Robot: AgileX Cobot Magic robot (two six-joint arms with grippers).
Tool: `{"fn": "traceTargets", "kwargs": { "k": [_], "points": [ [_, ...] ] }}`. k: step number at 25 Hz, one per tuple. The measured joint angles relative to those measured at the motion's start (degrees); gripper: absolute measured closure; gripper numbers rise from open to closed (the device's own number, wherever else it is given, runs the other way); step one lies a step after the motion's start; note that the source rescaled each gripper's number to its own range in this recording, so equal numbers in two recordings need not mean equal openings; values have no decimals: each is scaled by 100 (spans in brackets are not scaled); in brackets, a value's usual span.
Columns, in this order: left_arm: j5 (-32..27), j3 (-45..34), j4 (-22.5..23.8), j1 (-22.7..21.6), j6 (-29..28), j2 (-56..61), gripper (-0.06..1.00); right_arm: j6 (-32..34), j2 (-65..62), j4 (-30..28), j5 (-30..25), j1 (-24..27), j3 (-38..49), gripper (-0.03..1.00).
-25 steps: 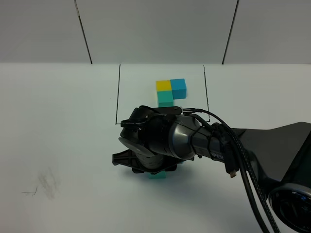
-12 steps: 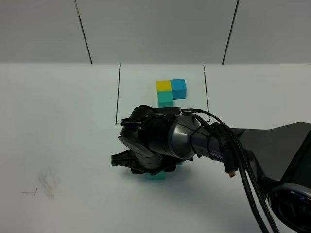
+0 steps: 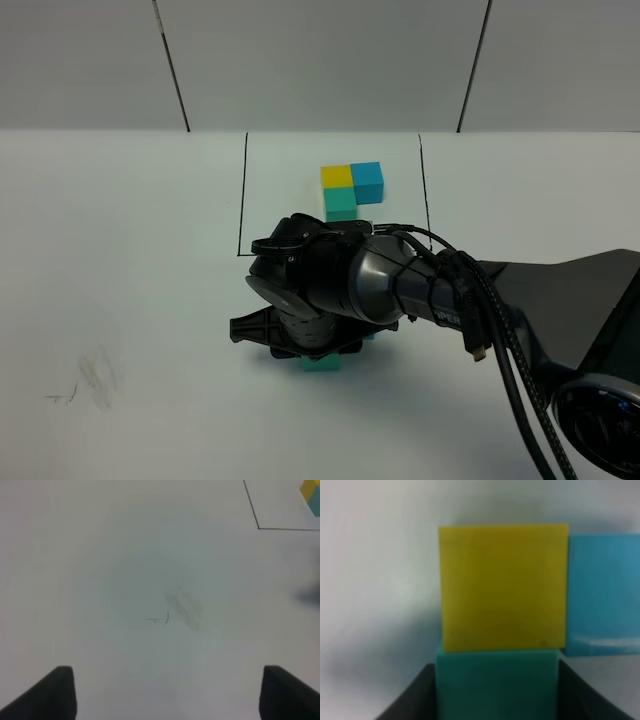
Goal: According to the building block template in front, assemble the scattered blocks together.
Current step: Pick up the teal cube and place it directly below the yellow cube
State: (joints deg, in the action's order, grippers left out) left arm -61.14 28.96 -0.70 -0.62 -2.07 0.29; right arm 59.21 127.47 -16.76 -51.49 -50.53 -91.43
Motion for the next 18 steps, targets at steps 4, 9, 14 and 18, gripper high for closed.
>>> {"fn": "traceTargets", "kwargs": {
  "k": [4, 9, 14, 18],
  "points": [
    [0, 0, 0, 0, 0, 0, 20, 0, 0, 0, 0, 0, 0, 73],
    [0, 0, 0, 0, 0, 0, 20, -55, 0, 5, 0, 0, 0, 73],
    [0, 0, 0, 0, 0, 0, 20, -86, 0, 30, 0, 0, 0, 73],
    [0, 0, 0, 0, 0, 0, 20, -129, 0, 73, 0, 6, 0, 73]
  ]
}}
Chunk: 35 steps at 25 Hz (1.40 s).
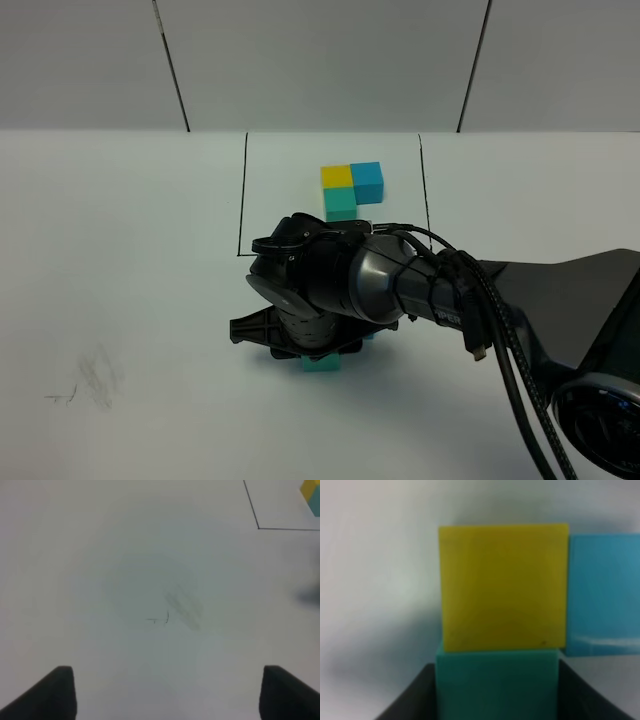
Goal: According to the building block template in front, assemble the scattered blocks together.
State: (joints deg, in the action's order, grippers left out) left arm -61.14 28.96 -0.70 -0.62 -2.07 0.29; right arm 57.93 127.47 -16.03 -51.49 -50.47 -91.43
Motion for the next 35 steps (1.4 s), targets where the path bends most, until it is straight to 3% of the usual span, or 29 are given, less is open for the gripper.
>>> {"fn": "traceTargets", "kwargs": {
  "k": [8, 14, 18, 27, 31, 35],
  "points": [
    [0, 0, 70, 0, 0, 0, 20, -108, 27, 55, -7, 0, 0, 70],
    [0, 0, 113, 0, 0, 0, 20, -153, 121, 178, -32, 0, 11, 61],
    [0, 0, 130, 0, 0, 0, 20, -241, 121, 178, -32, 0, 11, 49],
    [0, 0, 130, 0, 0, 0, 20, -584, 102, 186, -152, 0, 11, 8],
    [0, 0, 130, 0, 0, 0, 20, -806, -100, 239, -315, 0, 5, -2],
    [0, 0, 130, 0, 0, 0, 20, -935, -551, 304, -667, -5, -97, -3]
  ]
}}
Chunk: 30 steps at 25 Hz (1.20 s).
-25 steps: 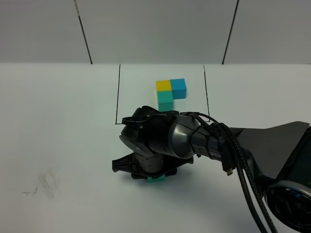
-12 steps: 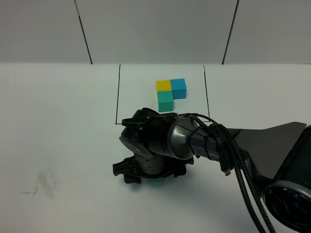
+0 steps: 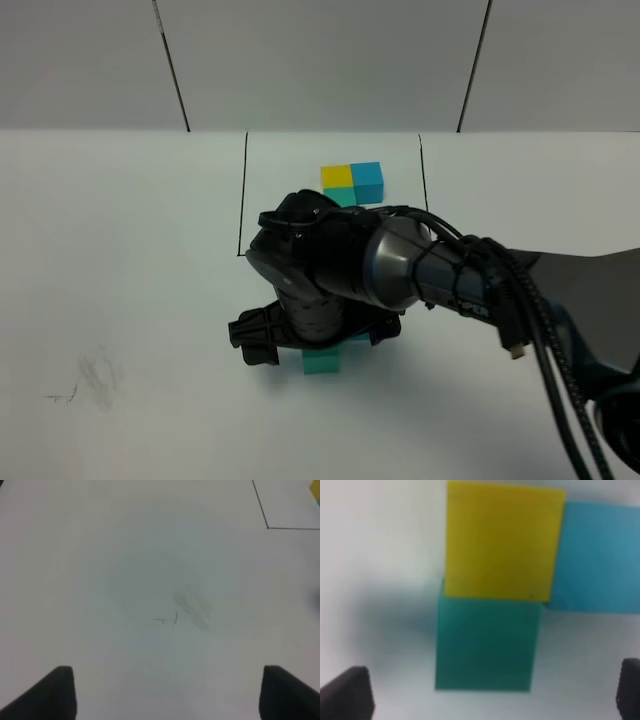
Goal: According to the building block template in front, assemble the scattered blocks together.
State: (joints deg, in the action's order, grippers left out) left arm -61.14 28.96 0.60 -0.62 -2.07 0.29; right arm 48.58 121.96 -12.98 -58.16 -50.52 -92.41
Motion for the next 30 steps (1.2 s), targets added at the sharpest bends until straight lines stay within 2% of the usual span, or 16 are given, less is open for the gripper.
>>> {"fn": "traceTargets", "kwargs": {
  "k": [4, 11, 16, 21, 25, 30],
  "points": [
    [0, 0, 0, 0, 0, 0, 20, -142, -643, -284, -385, 0, -11, -3],
    [0, 0, 4, 0, 4, 0, 20, -267, -1676, -1679, -605, 19, -11, -3],
    [0, 0, 4, 0, 4, 0, 20, -640, -2417, -2390, -740, 436, -11, -3],
    [0, 0, 4, 0, 6, 0, 20, -1831, -3139, -2569, -789, 1430, -11, -3],
    [0, 0, 4, 0, 6, 0, 20, -3195, -3615, -2474, -885, 2408, -11, -3],
    [0, 0, 4, 0, 6, 0, 20, -4907, -4233, -2155, -1126, 3323, -11, -3]
  ]
}}
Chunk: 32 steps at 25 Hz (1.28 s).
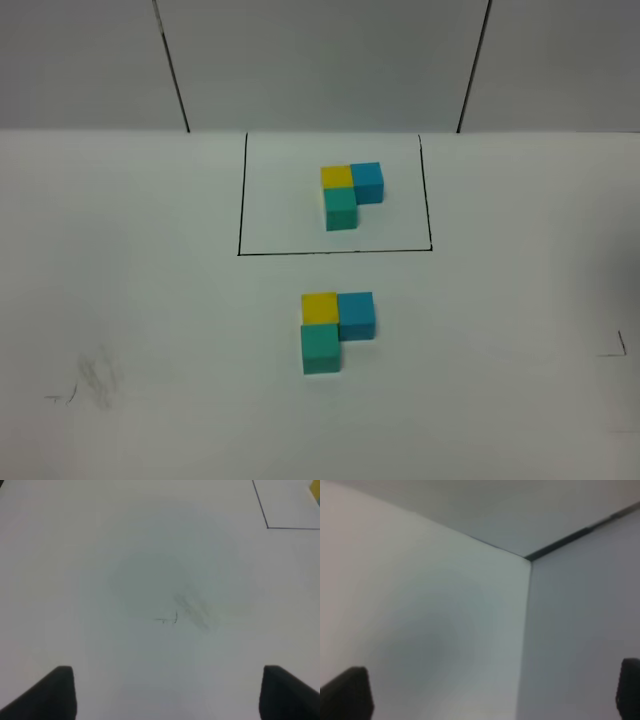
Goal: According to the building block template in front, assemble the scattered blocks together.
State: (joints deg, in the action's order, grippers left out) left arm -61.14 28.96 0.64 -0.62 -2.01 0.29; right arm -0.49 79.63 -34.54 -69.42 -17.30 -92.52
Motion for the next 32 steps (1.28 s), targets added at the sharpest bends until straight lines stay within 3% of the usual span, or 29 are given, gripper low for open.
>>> {"fn": "traceTargets", "kwargs": {
  "k": [5, 13, 19, 27, 32],
  "points": [
    [0, 0, 0, 0, 0, 0, 20, -822, -822, 421, -35, 524, 135, -3],
    [0, 0, 0, 0, 0, 0, 20, -769, -2411, 1208, -41, 559, 708, -3],
    [0, 0, 0, 0, 0, 0, 20, -666, -3763, 1619, 54, 559, 2121, 0],
    [0, 0, 0, 0, 0, 0, 20, -566, -5903, 2466, 1335, 559, 4099, 5],
    [0, 0, 0, 0, 0, 0, 20, -263, -6772, 2907, 1339, 559, 4956, 9]
  ]
}}
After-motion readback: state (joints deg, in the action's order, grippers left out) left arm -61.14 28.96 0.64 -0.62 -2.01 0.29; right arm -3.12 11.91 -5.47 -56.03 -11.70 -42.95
